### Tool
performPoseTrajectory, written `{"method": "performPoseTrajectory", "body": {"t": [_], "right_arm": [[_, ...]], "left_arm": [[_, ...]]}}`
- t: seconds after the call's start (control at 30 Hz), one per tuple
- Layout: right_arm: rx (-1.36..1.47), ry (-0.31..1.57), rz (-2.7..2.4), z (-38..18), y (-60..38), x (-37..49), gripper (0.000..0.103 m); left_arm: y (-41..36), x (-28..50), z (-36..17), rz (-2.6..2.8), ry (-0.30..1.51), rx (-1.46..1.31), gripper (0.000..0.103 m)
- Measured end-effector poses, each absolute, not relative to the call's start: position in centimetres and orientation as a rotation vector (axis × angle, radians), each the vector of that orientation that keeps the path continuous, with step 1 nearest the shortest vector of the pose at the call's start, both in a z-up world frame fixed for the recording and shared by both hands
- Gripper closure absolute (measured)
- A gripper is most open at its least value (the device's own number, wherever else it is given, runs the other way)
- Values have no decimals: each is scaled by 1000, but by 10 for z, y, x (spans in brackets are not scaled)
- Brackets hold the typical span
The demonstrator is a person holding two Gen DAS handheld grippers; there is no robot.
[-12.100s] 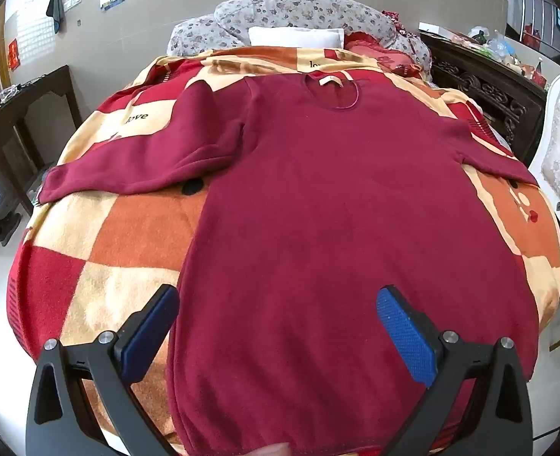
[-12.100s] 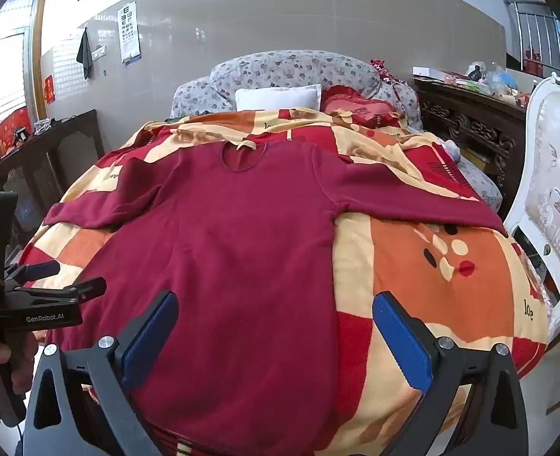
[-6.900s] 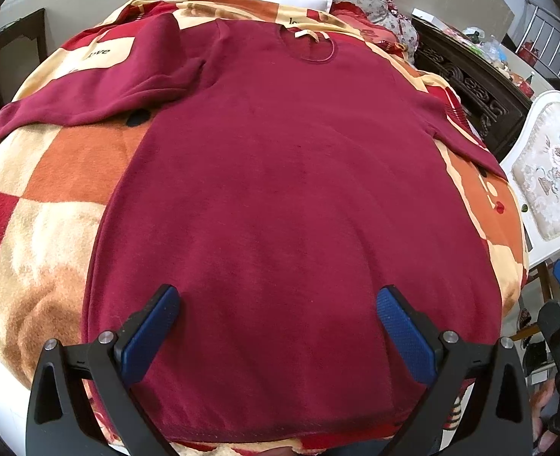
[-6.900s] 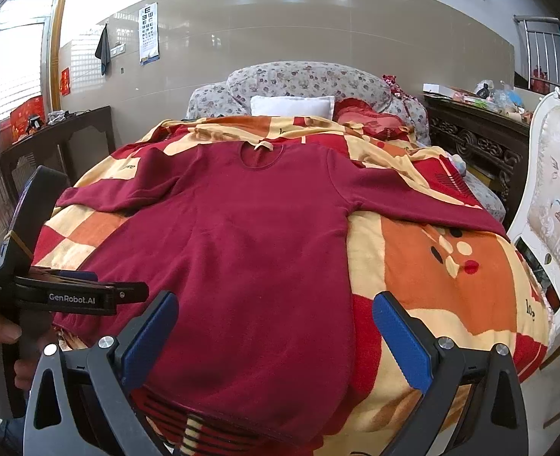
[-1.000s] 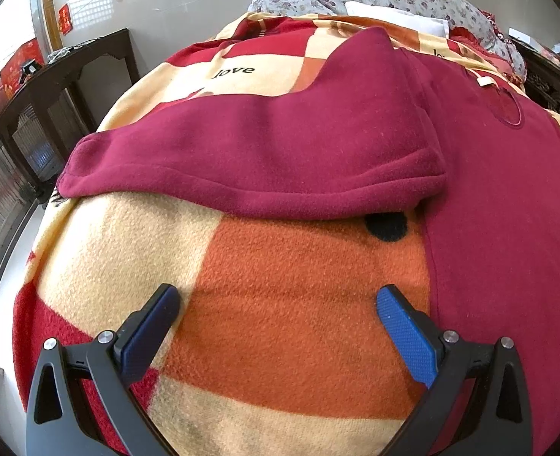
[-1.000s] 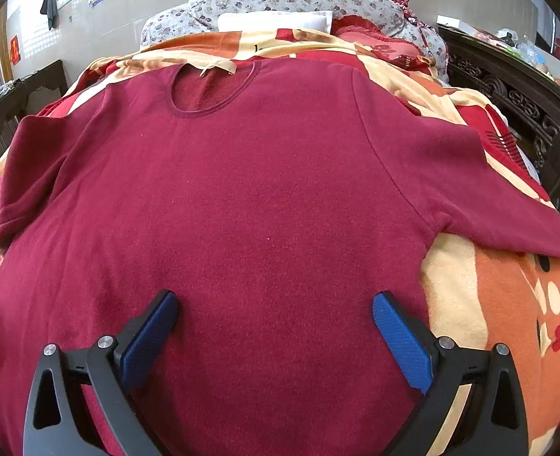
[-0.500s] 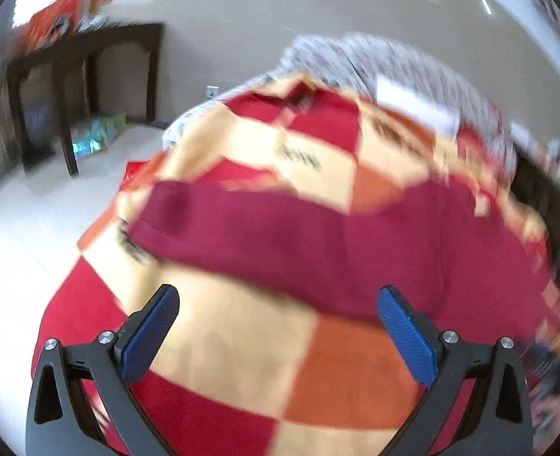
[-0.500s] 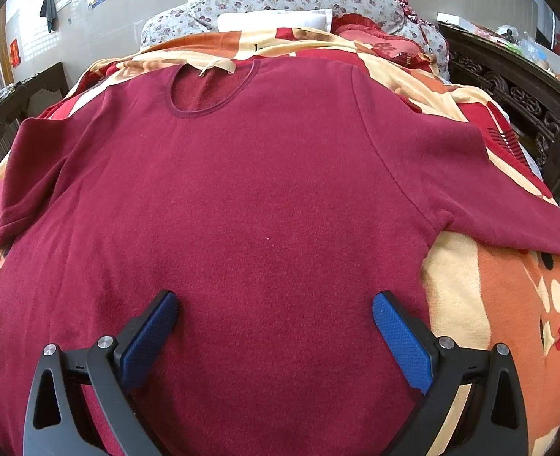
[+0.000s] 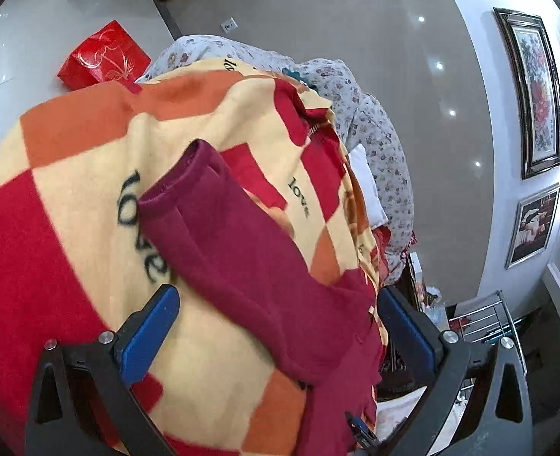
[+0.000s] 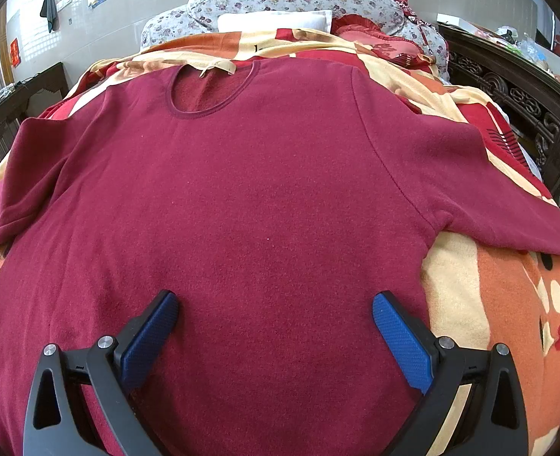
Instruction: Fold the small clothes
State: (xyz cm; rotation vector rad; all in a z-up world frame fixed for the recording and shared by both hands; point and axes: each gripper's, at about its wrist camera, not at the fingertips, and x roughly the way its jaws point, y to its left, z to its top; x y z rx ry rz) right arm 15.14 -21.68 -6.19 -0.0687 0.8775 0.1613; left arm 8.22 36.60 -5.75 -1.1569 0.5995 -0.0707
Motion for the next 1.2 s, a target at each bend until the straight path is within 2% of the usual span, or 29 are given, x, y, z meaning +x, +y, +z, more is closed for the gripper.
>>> {"method": "performPoseTrajectory", "body": {"t": [0.33,0.4,0.47,0.5,0.57,0.7,0.73,0.77,0.93,1.2], "right_arm": [[-68,877,162,-62,-217,151,0],[-68,877,162,-62,-217,151,0],[-68,876,162,-62,-217,151,0],[-67,876,162,-62,-217,151,0],[-67,876,162,-62,-217,151,0],[-67,876,162,-63,-217,151,0],[-66,876,162,-63,-217,151,0],[-66,876,163,-63,-217,151,0],[-66,875,163,-63,-217,151,0],[-45,865,172,-61,-220,151,0]], "left_arm": [[391,81,-64,-50,459,-1244,1],[391,81,-62,-24,458,-1229,14],[391,82,-66,1,470,-1233,37],[392,82,-69,13,482,-1240,42],[392,85,-76,52,522,-1240,59],[392,86,-78,113,542,-1201,72],[391,85,-77,129,537,-1189,82],[390,83,-74,141,529,-1171,98],[374,61,-38,290,466,-964,98],[349,5,43,480,204,-735,98]]}}
